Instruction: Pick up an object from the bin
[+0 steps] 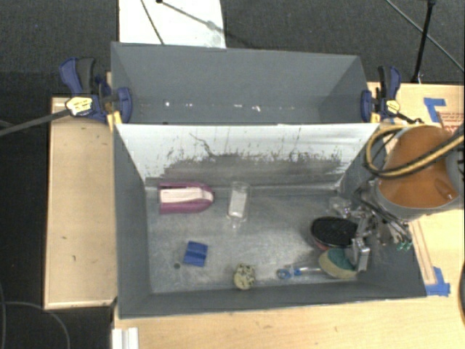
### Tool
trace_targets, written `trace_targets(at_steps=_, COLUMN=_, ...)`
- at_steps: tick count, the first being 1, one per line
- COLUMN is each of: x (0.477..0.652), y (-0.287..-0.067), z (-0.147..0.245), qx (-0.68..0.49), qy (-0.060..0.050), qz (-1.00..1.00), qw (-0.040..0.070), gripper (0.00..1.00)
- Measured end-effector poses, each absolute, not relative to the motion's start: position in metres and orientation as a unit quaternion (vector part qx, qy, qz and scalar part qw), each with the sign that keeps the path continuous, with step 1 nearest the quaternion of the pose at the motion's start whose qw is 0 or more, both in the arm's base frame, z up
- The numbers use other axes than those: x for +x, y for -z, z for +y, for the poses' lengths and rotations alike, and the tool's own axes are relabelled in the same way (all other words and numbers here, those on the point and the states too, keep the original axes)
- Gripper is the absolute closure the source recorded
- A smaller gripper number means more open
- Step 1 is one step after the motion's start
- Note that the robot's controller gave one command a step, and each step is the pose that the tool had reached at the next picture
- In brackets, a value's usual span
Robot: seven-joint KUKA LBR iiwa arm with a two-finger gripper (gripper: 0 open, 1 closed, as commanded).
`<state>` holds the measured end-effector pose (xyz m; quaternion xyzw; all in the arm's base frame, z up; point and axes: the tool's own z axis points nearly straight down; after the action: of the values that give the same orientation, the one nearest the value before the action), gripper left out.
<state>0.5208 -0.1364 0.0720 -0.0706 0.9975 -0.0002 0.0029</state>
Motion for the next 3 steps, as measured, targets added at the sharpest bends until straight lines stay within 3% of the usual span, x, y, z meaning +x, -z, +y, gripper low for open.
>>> trace_targets(at_steps=1, x=0.522, y=-0.074, z=-0.136, qx=-0.073, qy=0.000, qz=0.997, qw=0.005, gripper=0.00)
trace_targets(at_steps=2, x=0.524, y=-0.077, z=-0.136, qx=-0.072, qy=0.000, qz=0.997, qw=0.007, gripper=1.00)
trace_targets(at_steps=3, x=0.526, y=-0.123, z=-0.136, qx=-0.073, qy=0.001, qz=0.997, qw=0.003, gripper=1.00)
